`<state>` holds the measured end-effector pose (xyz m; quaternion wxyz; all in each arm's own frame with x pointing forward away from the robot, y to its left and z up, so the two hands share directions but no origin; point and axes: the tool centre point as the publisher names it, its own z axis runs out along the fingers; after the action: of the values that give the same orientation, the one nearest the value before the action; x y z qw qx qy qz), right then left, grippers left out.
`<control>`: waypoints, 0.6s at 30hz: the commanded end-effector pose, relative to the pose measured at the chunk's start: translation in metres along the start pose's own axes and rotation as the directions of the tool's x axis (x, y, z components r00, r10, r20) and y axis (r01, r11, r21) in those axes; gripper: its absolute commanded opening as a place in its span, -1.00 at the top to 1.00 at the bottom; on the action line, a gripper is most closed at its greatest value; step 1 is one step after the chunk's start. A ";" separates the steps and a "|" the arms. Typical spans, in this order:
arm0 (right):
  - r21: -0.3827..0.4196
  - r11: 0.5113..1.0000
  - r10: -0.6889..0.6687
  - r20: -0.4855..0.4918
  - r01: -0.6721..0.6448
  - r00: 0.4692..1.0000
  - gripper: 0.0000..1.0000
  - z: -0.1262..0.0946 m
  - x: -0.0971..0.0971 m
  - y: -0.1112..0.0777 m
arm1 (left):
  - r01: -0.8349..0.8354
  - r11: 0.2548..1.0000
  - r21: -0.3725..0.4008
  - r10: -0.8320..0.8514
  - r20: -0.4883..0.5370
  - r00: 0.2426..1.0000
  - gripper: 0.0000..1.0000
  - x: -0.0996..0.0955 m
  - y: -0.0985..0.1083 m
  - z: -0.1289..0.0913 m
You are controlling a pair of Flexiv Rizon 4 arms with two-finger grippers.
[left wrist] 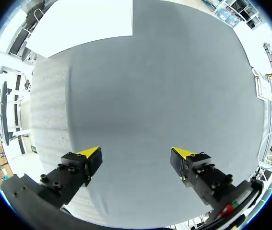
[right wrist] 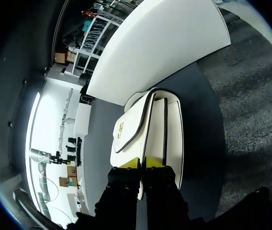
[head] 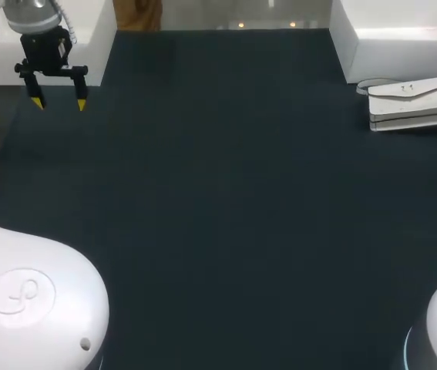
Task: Pick up the bag, open it, inspect its contents, close it, and place it on the opposite side
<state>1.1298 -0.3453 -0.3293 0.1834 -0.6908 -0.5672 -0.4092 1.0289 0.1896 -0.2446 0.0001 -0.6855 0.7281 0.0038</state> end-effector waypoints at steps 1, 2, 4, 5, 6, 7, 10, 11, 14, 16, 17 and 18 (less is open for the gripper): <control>0.222 0.975 0.017 -0.021 -0.011 1.000 1.00 -0.014 -0.014 0.014 | 0.001 1.000 0.002 -0.001 0.002 1.000 -1.00 0.000 0.001 0.000; 0.228 0.974 0.017 -0.015 -0.014 1.000 1.00 -0.016 -0.018 0.015 | 0.001 1.000 0.002 -0.001 0.002 1.000 -1.00 0.000 0.001 0.000; 0.241 0.970 0.019 -0.009 -0.016 1.000 1.00 -0.019 -0.022 0.015 | 0.001 1.000 0.002 -0.001 0.002 1.000 -1.00 0.000 0.001 0.000; 0.243 0.970 0.019 -0.001 -0.019 1.000 1.00 -0.020 -0.023 0.015 | 0.001 1.000 0.002 -0.001 0.002 1.000 -1.00 0.000 0.001 0.000; 0.258 0.966 0.018 0.001 -0.018 1.000 1.00 -0.021 -0.025 0.016 | 0.001 1.000 0.002 -0.001 0.002 1.000 -1.00 0.000 0.001 0.000; 0.263 0.965 0.016 0.000 -0.016 1.000 1.00 -0.021 -0.026 0.015 | 0.001 1.000 0.002 -0.001 0.002 1.000 -1.00 0.000 0.001 0.000; 0.282 0.959 0.008 0.016 -0.012 1.000 1.00 -0.022 -0.028 0.015 | 0.001 1.000 0.002 -0.001 0.002 1.000 -1.00 0.000 0.001 0.000; 0.289 0.957 0.006 0.022 -0.012 1.000 1.00 -0.021 -0.028 0.015 | 0.001 1.000 0.002 -0.001 0.002 1.000 -1.00 0.000 0.001 0.000; 0.301 0.954 0.002 0.033 -0.012 0.999 0.12 -0.019 -0.029 0.014 | 0.001 1.000 0.002 -0.001 0.002 1.000 -1.00 0.000 0.001 0.000; 0.301 0.954 0.005 0.045 -0.018 0.999 -1.00 -0.019 -0.029 0.014 | 0.001 1.000 0.002 -0.001 0.002 1.000 -1.00 0.000 0.001 0.000; 0.297 0.954 0.010 0.050 -0.025 0.999 -1.00 -0.019 -0.029 0.013 | 0.001 1.000 0.002 -0.001 0.002 1.000 -1.00 0.000 0.001 0.000; 0.291 0.956 0.015 0.066 -0.034 0.998 -1.00 -0.020 -0.030 0.012 | 0.001 1.000 0.002 -0.001 0.002 1.000 -1.00 0.000 0.001 0.000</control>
<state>1.1278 -0.3773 -0.3390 0.1532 -0.7071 -0.5601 -0.4035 1.0291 0.1897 -0.2449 0.0001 -0.6855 0.7281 0.0039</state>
